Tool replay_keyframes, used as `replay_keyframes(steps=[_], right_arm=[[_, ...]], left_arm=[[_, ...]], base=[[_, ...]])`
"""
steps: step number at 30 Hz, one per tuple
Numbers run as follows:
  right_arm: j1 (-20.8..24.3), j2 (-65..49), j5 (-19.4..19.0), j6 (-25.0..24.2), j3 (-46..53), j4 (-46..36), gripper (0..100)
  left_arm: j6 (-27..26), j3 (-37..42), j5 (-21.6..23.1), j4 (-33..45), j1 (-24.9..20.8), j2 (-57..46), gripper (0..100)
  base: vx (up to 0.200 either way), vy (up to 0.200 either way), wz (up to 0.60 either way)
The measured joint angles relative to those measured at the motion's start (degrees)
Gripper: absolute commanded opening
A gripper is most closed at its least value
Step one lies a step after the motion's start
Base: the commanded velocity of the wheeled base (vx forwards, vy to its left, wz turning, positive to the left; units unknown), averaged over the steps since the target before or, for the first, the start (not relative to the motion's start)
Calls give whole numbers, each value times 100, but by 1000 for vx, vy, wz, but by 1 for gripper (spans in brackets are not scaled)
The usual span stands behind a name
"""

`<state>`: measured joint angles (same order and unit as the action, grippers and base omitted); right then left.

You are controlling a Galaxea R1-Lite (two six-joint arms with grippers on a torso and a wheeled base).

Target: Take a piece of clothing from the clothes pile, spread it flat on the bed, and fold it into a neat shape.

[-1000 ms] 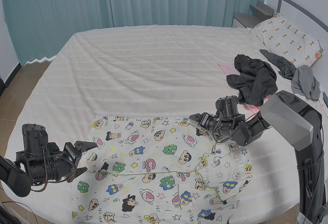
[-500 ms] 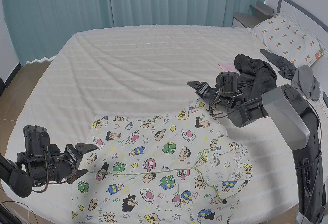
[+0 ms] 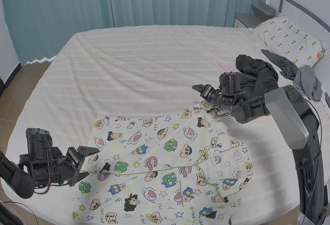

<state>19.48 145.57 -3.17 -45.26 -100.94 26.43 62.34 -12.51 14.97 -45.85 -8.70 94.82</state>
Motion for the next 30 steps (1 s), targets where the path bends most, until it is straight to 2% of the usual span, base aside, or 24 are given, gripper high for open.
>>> replay_keyframes(steps=[6, 11, 14, 22, 25, 30], right_arm=[[55, -238, -93, 9, -35, -1025, 100], [107, -364, -263, -46, -245, -1240, 100], [110, -378, -307, -208, -694, -1682, 100], [116, -20, -325, -1459, -1298, -2760, 100], [111, 138, -304, -1566, -1337, -2977, 100], [83, 137, -296, -1454, -1362, -3039, 100]], left_arm=[[-5, 17, -4, -68, 0, 66, 100], [-5, 38, -9, -84, 0, 90, 100], [-5, 46, -9, -89, 0, 99, 100], [-5, 63, -11, -90, -6, 112, 100], [-7, 72, -11, -89, -9, 113, 100], [-7, 72, -11, -90, -9, 127, 100]], base=[[0, 0, 0], [0, 0, 0], [0, 0, 0], [0, 0, 0], [0, 0, 0], [0, 0, 0]])
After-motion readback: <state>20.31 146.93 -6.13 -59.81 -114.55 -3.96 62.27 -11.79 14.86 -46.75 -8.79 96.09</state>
